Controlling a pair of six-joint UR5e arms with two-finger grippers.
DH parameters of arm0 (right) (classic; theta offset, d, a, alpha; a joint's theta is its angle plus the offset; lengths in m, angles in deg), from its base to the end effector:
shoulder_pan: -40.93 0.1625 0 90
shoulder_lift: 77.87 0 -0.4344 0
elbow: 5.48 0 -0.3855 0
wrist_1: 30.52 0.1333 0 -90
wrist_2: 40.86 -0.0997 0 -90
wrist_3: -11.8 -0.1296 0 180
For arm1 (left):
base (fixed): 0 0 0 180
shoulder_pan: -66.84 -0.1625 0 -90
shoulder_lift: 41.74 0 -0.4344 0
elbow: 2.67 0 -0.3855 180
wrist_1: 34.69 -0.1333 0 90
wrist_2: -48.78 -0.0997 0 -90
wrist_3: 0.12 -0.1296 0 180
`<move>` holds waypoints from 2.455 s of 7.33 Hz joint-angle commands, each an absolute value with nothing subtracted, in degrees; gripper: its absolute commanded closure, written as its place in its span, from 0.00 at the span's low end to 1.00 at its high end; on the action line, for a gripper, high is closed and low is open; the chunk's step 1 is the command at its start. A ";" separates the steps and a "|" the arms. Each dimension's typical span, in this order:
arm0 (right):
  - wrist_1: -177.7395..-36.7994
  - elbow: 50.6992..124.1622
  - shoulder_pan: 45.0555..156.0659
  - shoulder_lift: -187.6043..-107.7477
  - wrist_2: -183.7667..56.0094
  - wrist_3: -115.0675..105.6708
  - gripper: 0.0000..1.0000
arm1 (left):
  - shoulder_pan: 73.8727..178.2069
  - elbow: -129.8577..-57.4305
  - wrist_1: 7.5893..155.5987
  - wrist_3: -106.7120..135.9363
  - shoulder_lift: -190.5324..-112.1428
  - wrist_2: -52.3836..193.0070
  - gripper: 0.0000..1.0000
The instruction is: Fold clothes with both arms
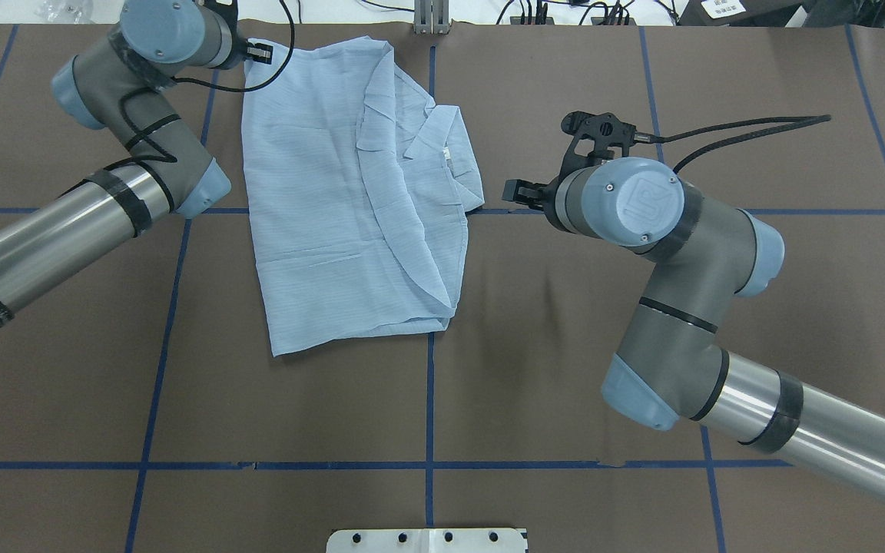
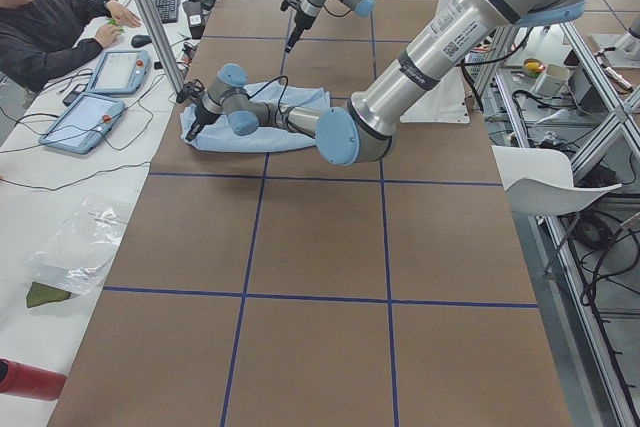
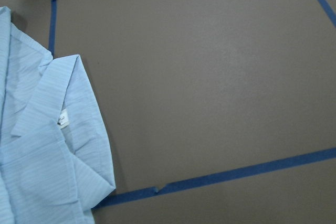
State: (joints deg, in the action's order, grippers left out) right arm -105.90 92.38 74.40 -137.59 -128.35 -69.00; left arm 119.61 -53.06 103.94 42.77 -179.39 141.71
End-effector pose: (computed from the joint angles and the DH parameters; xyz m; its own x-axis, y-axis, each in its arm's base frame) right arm -0.4953 -0.4941 0.2985 0.5911 0.1993 0.7816 -0.4919 0.8570 0.1534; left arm 0.4229 -0.7659 0.3890 0.7899 0.1699 -0.5892 0.2800 0.7549 0.5930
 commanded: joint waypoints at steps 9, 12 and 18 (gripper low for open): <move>-117.89 75.38 61.15 -116.72 -107.86 -40.17 0.08 | 120.19 -65.24 105.67 42.77 -170.08 145.37 0.00; -117.89 73.90 60.45 -117.07 -107.56 -22.93 0.17 | 120.28 -67.01 105.68 42.77 -168.66 145.37 0.00; -118.06 71.78 59.74 -116.28 -108.97 -23.09 0.30 | 120.28 -67.01 105.76 42.77 -168.22 145.63 0.00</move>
